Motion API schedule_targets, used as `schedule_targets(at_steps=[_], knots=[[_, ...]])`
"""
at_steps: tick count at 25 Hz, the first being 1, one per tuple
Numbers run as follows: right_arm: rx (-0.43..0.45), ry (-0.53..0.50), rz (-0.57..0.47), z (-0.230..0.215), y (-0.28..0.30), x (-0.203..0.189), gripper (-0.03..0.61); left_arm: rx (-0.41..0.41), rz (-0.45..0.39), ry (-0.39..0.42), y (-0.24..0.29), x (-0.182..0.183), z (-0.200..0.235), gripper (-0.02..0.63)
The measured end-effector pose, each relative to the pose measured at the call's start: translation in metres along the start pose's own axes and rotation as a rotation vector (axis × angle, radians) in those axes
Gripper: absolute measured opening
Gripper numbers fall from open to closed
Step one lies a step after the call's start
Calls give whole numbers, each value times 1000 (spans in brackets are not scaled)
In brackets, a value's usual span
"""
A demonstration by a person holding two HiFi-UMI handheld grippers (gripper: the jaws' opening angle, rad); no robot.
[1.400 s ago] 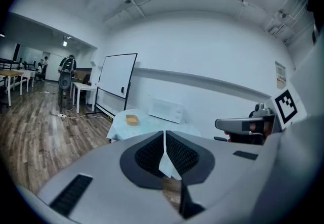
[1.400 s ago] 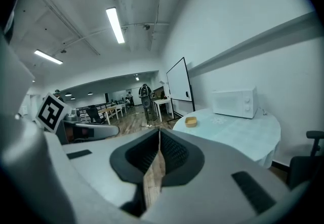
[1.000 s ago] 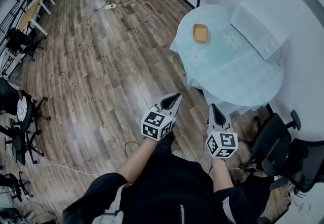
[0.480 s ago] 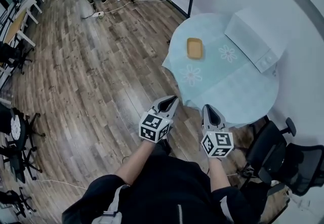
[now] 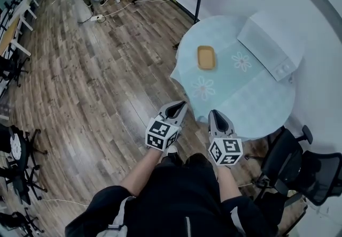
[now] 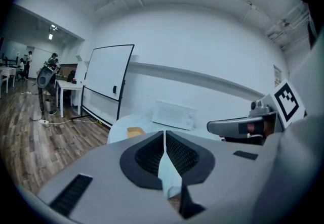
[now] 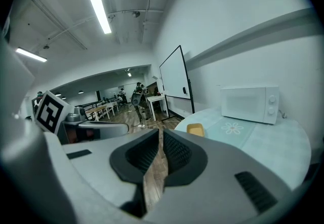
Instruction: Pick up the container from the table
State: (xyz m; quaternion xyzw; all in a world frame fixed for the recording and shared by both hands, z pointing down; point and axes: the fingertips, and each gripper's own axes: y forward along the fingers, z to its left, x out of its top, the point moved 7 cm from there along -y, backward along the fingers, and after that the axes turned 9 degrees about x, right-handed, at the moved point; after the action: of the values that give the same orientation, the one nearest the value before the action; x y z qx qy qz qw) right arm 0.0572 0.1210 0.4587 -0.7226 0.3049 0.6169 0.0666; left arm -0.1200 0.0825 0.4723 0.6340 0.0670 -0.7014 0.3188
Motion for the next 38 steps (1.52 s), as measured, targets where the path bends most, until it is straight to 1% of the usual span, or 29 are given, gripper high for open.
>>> schedule_targets(at_steps=[6, 14, 22, 29, 31, 34, 38], knots=[[-22, 29, 28, -17, 17, -3, 26, -20, 25, 0, 26, 3, 9, 25], [-11, 42, 25, -69, 67, 16, 28, -44, 31, 22, 88, 22, 16, 25], [40, 10, 52, -130, 117, 44, 28, 29, 50, 11, 149, 44, 25, 25], [71, 15, 93, -179, 151, 47, 38, 78, 69, 5, 191, 53, 28, 25], [77, 14, 109, -189, 161, 47, 61, 84, 73, 5, 200, 57, 30, 26], [69, 21, 130, -204, 176, 45, 78, 82, 84, 13, 211, 62, 34, 26], [37, 24, 163, -221, 200, 41, 91, 56, 100, 25, 226, 65, 45, 26]])
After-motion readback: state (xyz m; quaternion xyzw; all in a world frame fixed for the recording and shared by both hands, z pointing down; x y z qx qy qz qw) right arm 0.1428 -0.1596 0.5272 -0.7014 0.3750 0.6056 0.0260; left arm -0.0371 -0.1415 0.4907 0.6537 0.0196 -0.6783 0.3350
